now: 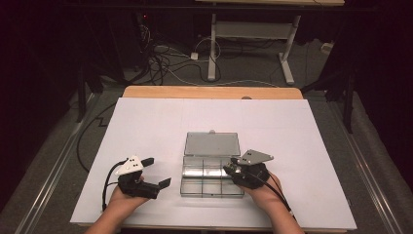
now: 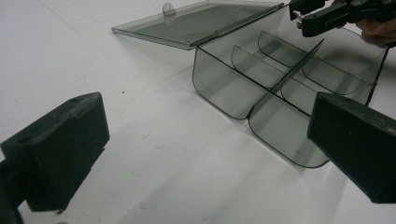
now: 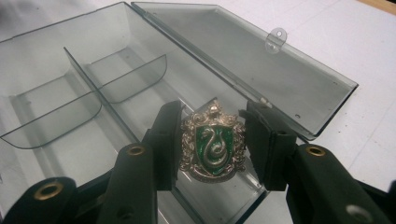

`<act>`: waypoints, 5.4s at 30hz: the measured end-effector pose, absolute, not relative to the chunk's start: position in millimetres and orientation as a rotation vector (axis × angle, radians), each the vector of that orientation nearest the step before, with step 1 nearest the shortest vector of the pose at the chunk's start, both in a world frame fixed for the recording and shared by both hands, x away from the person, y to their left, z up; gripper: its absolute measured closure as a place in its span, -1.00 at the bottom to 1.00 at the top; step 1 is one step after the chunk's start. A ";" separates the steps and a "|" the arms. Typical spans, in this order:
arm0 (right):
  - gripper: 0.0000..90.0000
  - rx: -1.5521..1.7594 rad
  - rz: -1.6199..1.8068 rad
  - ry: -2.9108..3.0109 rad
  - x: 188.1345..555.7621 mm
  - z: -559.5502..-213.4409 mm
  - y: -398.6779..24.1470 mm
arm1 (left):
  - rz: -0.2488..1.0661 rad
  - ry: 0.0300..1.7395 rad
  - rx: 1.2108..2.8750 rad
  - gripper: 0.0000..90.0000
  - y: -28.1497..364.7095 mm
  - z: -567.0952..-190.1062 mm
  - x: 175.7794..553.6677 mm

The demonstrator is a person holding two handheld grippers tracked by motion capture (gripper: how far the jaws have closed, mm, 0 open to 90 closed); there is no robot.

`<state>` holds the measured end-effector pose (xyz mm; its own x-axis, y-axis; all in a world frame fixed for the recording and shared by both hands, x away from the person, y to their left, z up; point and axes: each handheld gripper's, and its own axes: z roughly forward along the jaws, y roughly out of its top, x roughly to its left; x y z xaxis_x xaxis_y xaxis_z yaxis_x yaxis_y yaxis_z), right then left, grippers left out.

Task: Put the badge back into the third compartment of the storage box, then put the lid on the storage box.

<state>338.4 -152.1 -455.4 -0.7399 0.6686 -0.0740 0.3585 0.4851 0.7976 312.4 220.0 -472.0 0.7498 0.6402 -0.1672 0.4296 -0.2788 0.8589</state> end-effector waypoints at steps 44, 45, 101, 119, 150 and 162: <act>-0.73 1.208 1.267 2.139 335.7 -472.0 -244.9 | 0.275 0.902 1.932 -1.00 219.5 -478.2 321.5; -0.80 1.207 1.261 2.135 335.8 -472.0 -244.3 | 0.270 0.904 1.929 -1.00 219.5 -478.4 321.9; -0.98 1.242 1.274 2.130 400.9 -445.7 -190.3 | 0.159 0.955 1.951 -1.00 148.8 -463.9 435.3; -0.90 1.352 1.202 2.250 430.1 -468.3 -165.9 | 0.127 0.993 2.010 -1.00 137.5 -478.7 438.5; -0.54 1.575 1.329 2.303 429.5 -474.5 -166.1 | 0.129 0.985 2.012 -1.00 137.4 -479.3 437.2; -0.45 1.523 1.323 2.269 424.2 -470.5 -163.3 | 0.173 0.986 1.990 -1.00 138.3 -478.4 435.3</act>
